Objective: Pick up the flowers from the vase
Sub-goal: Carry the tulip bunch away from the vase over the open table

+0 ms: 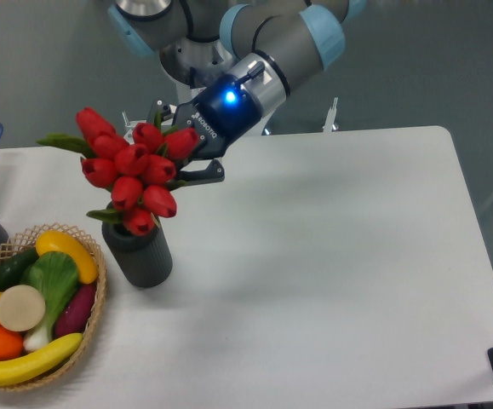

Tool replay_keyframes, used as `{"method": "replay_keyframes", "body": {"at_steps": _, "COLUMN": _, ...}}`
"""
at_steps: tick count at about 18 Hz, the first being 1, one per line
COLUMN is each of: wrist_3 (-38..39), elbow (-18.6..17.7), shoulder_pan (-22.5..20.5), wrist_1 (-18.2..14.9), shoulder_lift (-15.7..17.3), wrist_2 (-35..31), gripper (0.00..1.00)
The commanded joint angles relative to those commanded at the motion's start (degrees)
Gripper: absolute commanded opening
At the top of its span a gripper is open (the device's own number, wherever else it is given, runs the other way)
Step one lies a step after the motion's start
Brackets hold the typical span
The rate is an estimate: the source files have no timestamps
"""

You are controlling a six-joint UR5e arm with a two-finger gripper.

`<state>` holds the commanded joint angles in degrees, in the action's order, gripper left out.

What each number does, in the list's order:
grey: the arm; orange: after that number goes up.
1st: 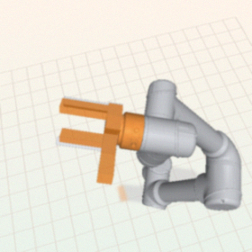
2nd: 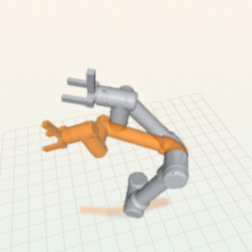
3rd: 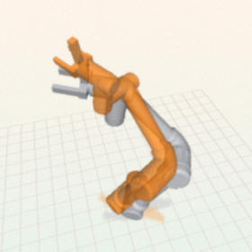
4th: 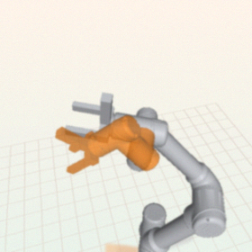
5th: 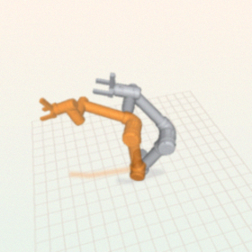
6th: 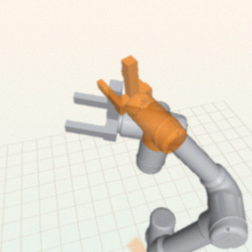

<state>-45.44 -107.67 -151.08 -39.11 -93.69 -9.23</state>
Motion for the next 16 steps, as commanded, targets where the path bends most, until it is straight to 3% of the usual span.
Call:
{"method": "replay_keyframes", "body": {"at_steps": 7, "wrist_3": -3.49, "elbow": 6.59, "shoulder_pan": -7.12, "wrist_1": 0.00, "shoulder_lift": -1.66, "wrist_2": -2.36, "gripper": 0.00}}
{"method": "replay_keyframes", "body": {"at_steps": 9, "wrist_3": -7.80, "elbow": 8.17, "shoulder_pan": -7.74, "wrist_1": 0.00, "shoulder_lift": -4.21, "wrist_2": -8.58, "gripper": 0.00}}
{"method": "replay_keyframes", "body": {"at_steps": 13, "wrist_3": -8.43, "elbow": 9.85, "shoulder_pan": -7.83, "wrist_1": 0.09, "shoulder_lift": -7.37, "wrist_2": -20.28, "gripper": 0.00}}
{"method": "replay_keyframes", "body": {"at_steps": 16, "wrist_3": -8.78, "elbow": 9.41, "shoulder_pan": -8.79, "wrist_1": -0.17, "shoulder_lift": -7.47, "wrist_2": -28.01, "gripper": 0.00}}
